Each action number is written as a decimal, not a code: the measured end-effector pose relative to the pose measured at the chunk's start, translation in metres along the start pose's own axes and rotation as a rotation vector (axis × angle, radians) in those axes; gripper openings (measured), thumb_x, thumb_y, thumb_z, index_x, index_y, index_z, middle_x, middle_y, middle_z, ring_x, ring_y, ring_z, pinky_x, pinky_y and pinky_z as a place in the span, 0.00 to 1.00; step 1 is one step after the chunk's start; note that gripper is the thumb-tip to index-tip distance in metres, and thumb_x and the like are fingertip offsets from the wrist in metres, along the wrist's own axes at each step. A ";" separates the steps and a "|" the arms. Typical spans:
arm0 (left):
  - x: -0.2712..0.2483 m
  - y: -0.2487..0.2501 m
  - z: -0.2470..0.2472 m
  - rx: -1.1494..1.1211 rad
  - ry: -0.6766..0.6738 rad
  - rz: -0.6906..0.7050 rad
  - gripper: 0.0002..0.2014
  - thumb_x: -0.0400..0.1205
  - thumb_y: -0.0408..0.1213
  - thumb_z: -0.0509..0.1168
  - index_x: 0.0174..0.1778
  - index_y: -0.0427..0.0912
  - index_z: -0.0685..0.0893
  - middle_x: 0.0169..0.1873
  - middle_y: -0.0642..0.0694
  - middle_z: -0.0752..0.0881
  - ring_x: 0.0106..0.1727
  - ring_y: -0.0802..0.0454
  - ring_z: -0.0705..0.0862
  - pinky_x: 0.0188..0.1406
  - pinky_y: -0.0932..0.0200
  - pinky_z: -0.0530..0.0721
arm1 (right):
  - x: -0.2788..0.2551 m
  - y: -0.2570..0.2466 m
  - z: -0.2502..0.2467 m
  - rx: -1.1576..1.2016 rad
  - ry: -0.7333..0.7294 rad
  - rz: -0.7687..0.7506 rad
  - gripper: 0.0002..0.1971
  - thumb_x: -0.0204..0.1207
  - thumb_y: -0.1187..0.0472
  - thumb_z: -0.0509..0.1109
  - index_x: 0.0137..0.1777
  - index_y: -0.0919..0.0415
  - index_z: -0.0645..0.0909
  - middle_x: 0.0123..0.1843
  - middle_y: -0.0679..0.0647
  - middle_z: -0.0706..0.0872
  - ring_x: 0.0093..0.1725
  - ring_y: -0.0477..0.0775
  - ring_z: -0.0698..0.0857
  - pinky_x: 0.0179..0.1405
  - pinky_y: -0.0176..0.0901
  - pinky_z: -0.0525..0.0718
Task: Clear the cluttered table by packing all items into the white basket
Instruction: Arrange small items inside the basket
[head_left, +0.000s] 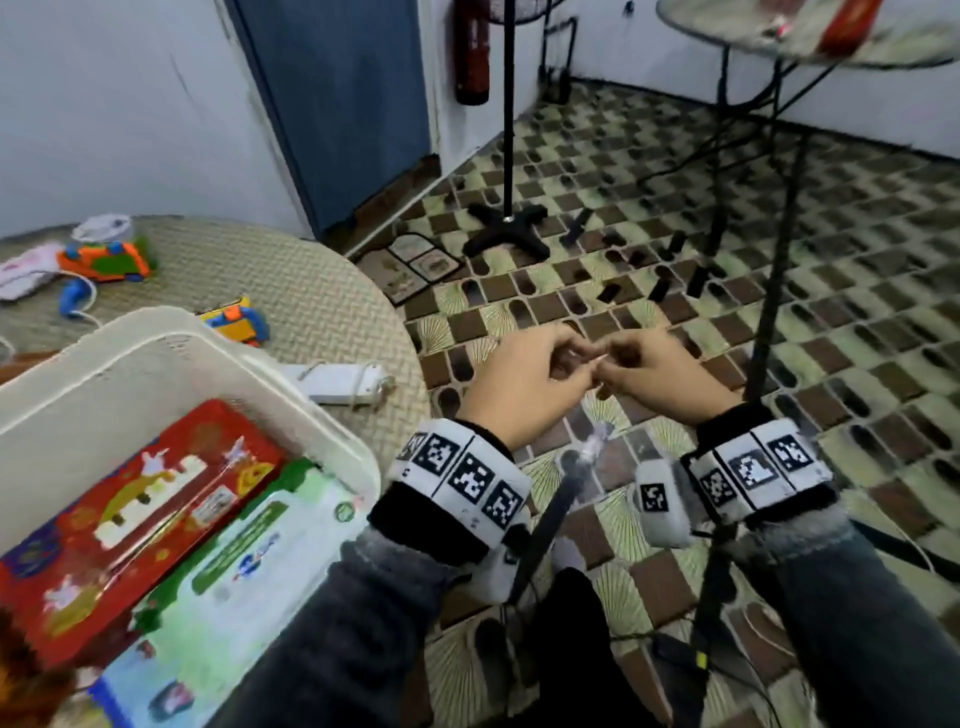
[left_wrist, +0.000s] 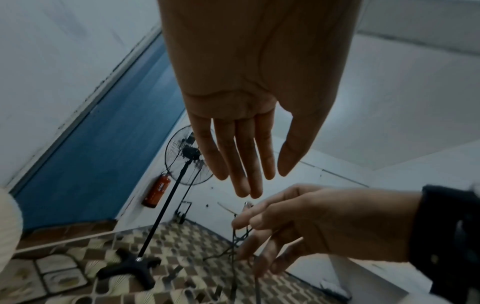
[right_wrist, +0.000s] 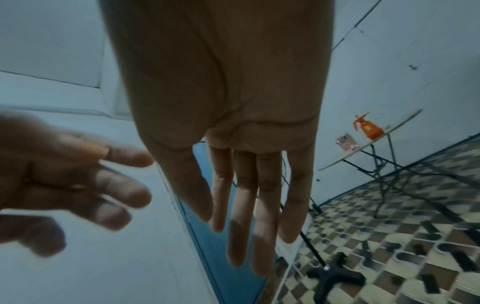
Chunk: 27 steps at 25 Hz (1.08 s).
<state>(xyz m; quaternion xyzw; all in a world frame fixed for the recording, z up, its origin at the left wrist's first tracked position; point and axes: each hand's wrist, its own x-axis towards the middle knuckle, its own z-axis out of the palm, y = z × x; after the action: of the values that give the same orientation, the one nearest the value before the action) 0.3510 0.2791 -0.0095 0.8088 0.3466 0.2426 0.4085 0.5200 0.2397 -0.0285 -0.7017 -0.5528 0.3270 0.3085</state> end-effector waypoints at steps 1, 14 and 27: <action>0.019 -0.013 0.013 -0.006 -0.007 -0.037 0.07 0.79 0.35 0.67 0.50 0.47 0.86 0.44 0.49 0.89 0.46 0.54 0.87 0.52 0.49 0.86 | 0.016 0.017 -0.006 0.005 -0.016 0.051 0.07 0.77 0.68 0.69 0.47 0.55 0.85 0.43 0.60 0.90 0.39 0.53 0.87 0.47 0.46 0.85; 0.239 -0.101 0.047 -0.013 0.059 -0.435 0.10 0.82 0.33 0.65 0.58 0.46 0.83 0.44 0.50 0.86 0.45 0.57 0.83 0.45 0.67 0.81 | 0.252 0.118 -0.092 -0.284 -0.413 0.060 0.10 0.78 0.64 0.69 0.57 0.64 0.84 0.43 0.50 0.85 0.46 0.52 0.84 0.55 0.51 0.84; 0.303 -0.227 -0.090 -0.076 0.540 -0.694 0.09 0.80 0.25 0.66 0.53 0.39 0.84 0.39 0.53 0.84 0.40 0.61 0.81 0.41 0.79 0.77 | 0.491 0.020 0.006 -0.308 -0.756 -0.238 0.10 0.80 0.63 0.66 0.59 0.61 0.84 0.40 0.50 0.84 0.40 0.49 0.81 0.33 0.27 0.75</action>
<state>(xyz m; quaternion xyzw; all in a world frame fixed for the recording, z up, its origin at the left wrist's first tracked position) 0.4027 0.6497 -0.1152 0.5365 0.6827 0.3065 0.3901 0.6127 0.7158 -0.1052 -0.5017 -0.7466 0.4368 0.0111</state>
